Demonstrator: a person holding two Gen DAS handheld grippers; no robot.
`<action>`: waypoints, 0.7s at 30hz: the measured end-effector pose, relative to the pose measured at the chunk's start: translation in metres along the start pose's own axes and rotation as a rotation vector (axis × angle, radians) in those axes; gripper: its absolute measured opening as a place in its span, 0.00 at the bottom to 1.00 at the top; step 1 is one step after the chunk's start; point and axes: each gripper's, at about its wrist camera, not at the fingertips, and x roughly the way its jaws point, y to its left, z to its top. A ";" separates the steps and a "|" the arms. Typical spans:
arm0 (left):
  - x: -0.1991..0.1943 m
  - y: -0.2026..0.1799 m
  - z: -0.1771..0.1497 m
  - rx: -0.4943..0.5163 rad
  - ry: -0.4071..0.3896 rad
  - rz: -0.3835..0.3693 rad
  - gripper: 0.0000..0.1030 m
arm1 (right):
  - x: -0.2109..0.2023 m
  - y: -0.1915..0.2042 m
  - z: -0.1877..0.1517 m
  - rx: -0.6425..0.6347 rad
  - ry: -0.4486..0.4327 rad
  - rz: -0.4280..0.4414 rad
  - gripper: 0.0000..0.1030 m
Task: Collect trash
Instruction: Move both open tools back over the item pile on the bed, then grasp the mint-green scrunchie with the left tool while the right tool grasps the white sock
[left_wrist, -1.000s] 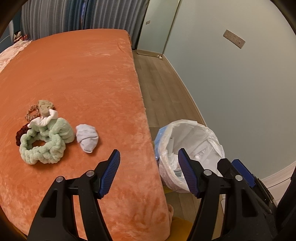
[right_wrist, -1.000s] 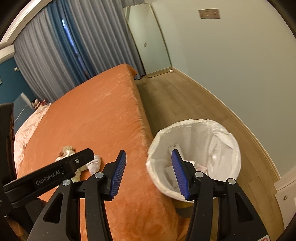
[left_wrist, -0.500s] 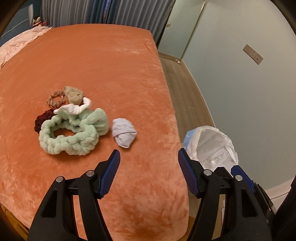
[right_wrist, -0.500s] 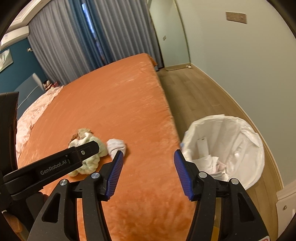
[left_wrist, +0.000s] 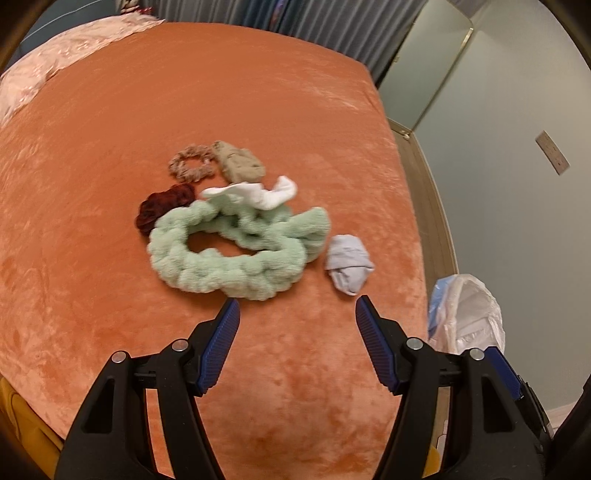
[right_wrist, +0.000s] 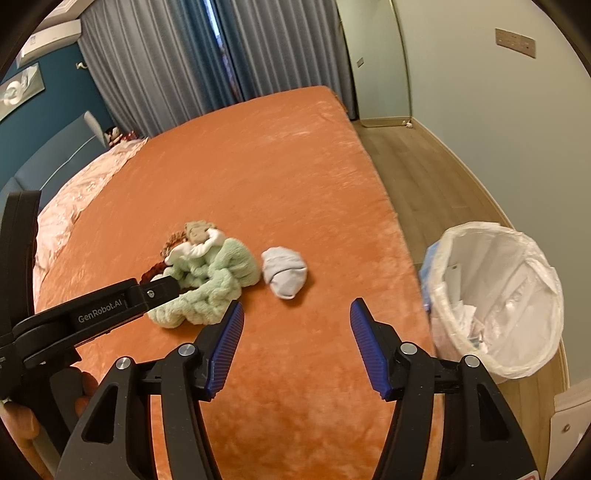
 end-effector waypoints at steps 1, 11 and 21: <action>0.002 0.009 0.000 -0.016 0.006 0.008 0.60 | 0.003 0.004 -0.001 -0.004 0.006 0.003 0.57; 0.022 0.079 0.003 -0.176 0.049 0.062 0.68 | 0.038 0.032 -0.002 -0.035 0.054 0.014 0.61; 0.057 0.114 0.028 -0.303 0.112 0.041 0.68 | 0.087 0.046 0.011 -0.042 0.105 0.011 0.61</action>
